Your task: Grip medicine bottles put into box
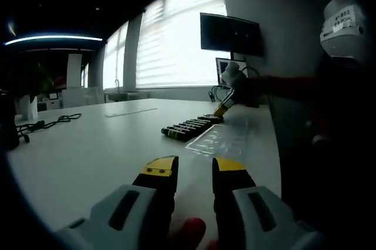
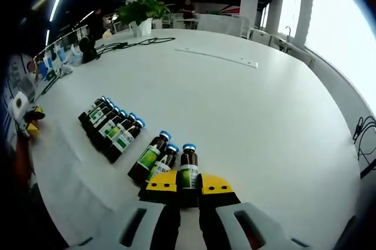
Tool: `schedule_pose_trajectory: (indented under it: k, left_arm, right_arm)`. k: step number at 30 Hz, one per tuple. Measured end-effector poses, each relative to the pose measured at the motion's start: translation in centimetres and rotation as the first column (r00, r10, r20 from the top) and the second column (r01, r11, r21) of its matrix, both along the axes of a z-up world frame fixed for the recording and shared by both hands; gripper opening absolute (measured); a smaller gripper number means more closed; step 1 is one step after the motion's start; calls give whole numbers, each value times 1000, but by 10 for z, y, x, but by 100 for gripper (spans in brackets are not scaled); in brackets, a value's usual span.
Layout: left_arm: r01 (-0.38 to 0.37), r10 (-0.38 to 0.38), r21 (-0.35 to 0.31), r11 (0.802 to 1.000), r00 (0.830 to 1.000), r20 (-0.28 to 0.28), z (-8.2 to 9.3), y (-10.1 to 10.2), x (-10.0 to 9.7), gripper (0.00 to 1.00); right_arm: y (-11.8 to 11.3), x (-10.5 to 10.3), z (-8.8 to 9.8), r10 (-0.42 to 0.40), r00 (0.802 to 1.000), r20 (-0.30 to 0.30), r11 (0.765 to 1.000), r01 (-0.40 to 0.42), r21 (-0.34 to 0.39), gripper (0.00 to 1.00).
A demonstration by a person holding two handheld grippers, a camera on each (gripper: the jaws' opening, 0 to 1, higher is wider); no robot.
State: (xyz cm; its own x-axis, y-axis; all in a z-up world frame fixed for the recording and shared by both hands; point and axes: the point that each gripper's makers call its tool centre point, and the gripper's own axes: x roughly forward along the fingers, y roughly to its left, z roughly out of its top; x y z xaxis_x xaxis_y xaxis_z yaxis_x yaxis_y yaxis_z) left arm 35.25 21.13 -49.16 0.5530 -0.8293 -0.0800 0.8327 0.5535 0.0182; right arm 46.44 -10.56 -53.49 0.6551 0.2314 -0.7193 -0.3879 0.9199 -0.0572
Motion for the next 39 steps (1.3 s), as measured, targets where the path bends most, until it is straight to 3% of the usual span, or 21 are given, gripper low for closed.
schedule_pose_trajectory:
  k: [39]
  left_arm:
    - [13,-13,-4,1000,1000,2,0,1,-2,18]
  right_arm:
    - [1,-22,58,-39,990,132,998,33,45,7]
